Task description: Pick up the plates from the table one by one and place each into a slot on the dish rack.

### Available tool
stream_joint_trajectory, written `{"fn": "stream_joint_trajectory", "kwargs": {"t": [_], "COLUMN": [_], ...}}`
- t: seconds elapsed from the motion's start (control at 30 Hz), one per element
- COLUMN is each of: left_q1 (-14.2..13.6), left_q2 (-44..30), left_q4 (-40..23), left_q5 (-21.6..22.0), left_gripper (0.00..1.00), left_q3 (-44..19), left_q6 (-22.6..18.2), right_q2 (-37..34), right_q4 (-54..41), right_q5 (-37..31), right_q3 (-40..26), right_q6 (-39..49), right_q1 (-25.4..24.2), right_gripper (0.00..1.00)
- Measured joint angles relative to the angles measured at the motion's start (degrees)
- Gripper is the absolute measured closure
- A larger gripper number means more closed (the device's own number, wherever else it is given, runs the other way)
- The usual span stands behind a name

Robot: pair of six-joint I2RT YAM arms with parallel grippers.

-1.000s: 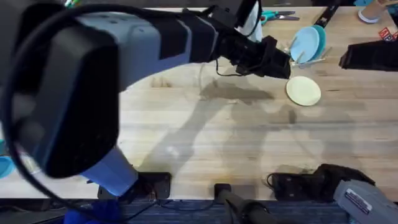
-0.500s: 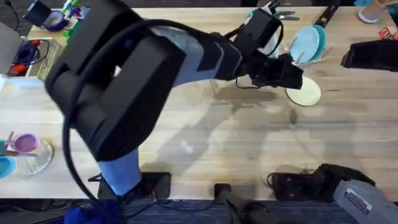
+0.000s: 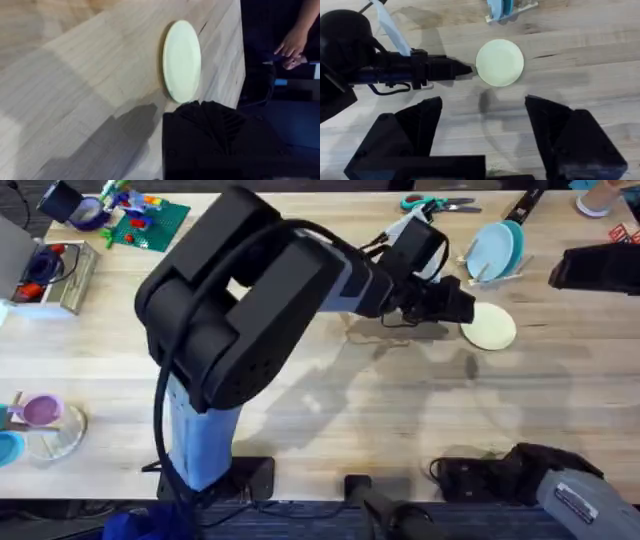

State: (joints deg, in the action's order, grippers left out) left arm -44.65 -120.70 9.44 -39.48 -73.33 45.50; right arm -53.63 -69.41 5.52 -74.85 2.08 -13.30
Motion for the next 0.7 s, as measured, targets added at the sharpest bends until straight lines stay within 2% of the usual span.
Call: {"fn": "stream_joint_trajectory", "kwargs": {"t": [0.4,0.7], "left_q1": [-3.04,-2.43], "left_q2": [-3.33,-4.56], "left_q4": [-0.04,-4.35], "left_q5": [1.79,1.92], "left_gripper": [0.962,0.961], "left_q3": [-7.8,-7.9], "left_q6": [1.27,1.66], "right_q2": [0.0,0.0], "right_q4": [0.0,0.0], "right_q5": [-0.02,-0.02], "right_q3": [0.0,0.0], "right_q6": [-0.01,-0.01], "right_q1": [0.0,0.0], "right_gripper": [0.006,0.007]}}
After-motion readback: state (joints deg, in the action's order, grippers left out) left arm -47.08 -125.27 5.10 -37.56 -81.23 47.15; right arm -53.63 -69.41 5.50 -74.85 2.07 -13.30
